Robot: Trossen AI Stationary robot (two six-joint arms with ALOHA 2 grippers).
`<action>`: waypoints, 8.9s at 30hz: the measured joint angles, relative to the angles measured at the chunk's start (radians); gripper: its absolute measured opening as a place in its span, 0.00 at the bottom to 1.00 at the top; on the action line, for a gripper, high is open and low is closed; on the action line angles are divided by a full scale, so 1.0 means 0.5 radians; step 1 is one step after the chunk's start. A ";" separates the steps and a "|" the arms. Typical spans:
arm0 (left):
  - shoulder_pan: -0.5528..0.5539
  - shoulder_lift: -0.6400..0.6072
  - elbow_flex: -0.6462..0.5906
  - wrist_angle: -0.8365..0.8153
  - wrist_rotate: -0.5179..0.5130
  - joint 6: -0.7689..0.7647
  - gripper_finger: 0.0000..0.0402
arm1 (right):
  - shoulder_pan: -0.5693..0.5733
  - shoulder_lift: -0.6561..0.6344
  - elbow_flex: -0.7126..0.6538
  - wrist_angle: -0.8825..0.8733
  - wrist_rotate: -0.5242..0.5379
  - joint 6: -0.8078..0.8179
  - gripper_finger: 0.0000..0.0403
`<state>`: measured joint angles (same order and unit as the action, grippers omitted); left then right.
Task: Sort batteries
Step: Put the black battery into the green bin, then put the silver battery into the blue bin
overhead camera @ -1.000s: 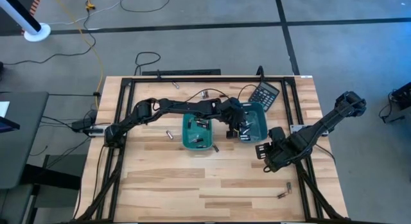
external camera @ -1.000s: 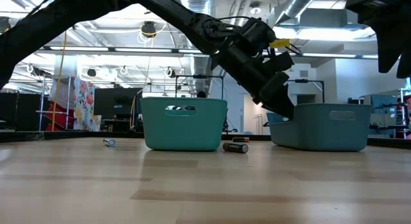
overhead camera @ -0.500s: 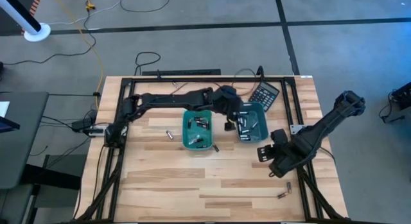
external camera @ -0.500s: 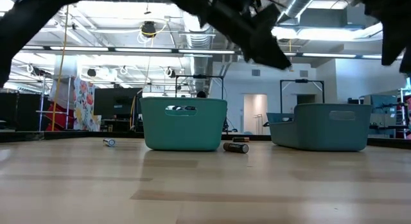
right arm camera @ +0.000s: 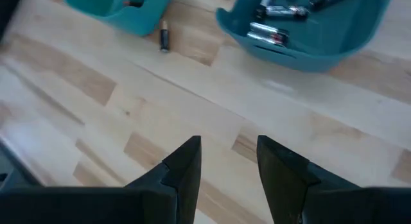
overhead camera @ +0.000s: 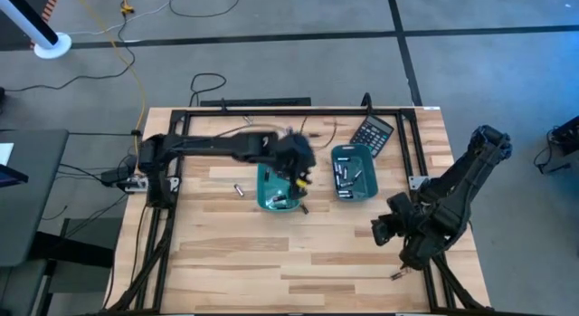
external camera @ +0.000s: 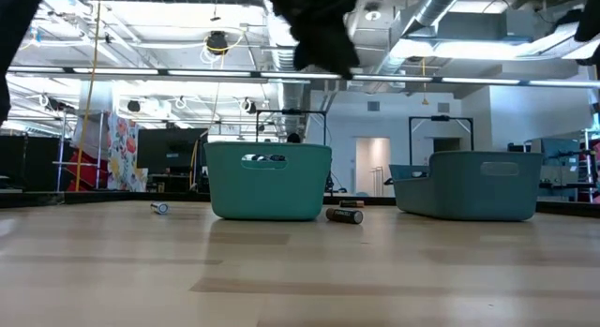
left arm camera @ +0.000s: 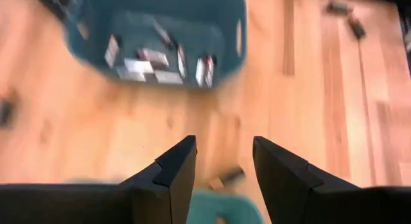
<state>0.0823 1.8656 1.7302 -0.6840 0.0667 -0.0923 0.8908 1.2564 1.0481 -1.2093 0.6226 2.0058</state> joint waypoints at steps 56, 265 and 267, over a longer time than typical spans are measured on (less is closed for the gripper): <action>-1.069 -1.391 -1.772 0.337 -1.147 -1.426 0.38 | -1.474 1.526 0.912 0.735 -1.096 -2.442 0.54; 1.487 -0.108 -0.586 -0.292 0.110 1.842 0.38 | -0.627 -1.074 -0.835 0.315 -0.239 -0.345 0.34; 1.502 0.011 -0.489 -0.328 0.108 1.991 0.38 | -0.677 -1.074 -0.835 0.337 -0.239 -0.345 0.34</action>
<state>0.8331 1.8714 1.4857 -0.8478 0.1209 0.9030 0.5523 0.7193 0.6308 -1.0410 0.5030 1.8332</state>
